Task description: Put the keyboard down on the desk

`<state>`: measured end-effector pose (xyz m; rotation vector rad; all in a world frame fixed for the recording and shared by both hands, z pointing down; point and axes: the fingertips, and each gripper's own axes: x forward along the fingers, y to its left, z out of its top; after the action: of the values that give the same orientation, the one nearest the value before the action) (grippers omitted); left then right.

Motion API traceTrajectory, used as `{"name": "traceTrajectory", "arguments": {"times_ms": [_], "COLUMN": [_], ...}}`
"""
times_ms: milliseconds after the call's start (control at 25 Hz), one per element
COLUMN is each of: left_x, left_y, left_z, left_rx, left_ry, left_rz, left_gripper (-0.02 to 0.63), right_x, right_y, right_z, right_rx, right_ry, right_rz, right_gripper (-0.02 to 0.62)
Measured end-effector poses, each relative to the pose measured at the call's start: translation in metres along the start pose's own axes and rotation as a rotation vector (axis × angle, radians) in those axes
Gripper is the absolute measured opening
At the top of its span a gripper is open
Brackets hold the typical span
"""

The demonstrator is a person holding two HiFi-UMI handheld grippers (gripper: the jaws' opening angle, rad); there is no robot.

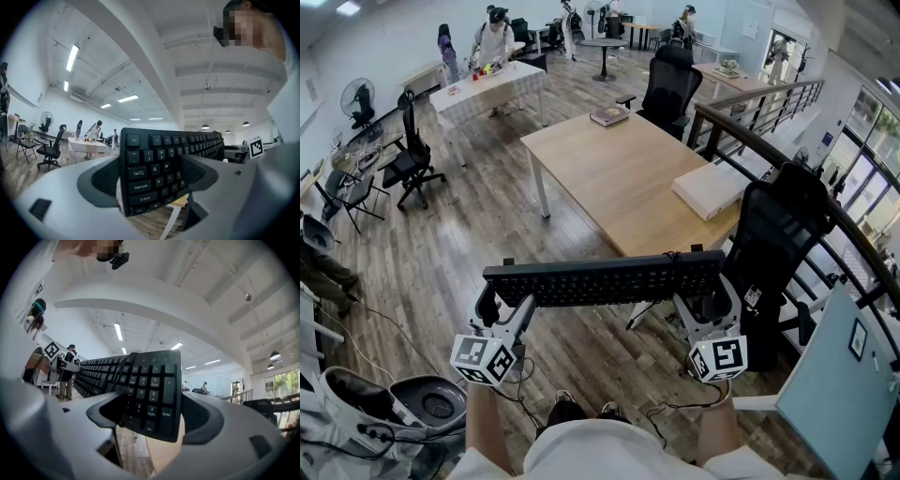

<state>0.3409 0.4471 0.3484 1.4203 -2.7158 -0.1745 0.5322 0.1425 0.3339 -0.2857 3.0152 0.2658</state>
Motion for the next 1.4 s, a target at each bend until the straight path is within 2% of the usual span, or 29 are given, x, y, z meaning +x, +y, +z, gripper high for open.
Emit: {"name": "traceTrajectory", "arguments": {"times_ms": [560,800,1160,1400], "left_x": [-0.013,-0.009,0.030,0.064], "left_y": [-0.011,-0.010,0.009,0.055], "left_z": [-0.006,-0.012,-0.044,-0.033], "left_rx": [-0.013,-0.016,-0.032,-0.034], "left_ry": [0.004,0.034,0.057,0.049], "left_rz": [0.044,0.064,0.035,0.014], "left_gripper": [0.403,0.403,0.405,0.405], "right_x": [-0.003,0.000,0.023,0.073], "right_y": [-0.005,-0.006,-0.012,-0.001], "right_z": [-0.002,-0.011,-0.047,-0.045], "right_rx": [0.002,0.016,0.013,0.005], "right_ry": [-0.004,0.023,0.056,0.060], "right_rz": [0.045,0.049,0.021,0.001], "right_gripper": [0.377,0.377,0.377,0.377]}}
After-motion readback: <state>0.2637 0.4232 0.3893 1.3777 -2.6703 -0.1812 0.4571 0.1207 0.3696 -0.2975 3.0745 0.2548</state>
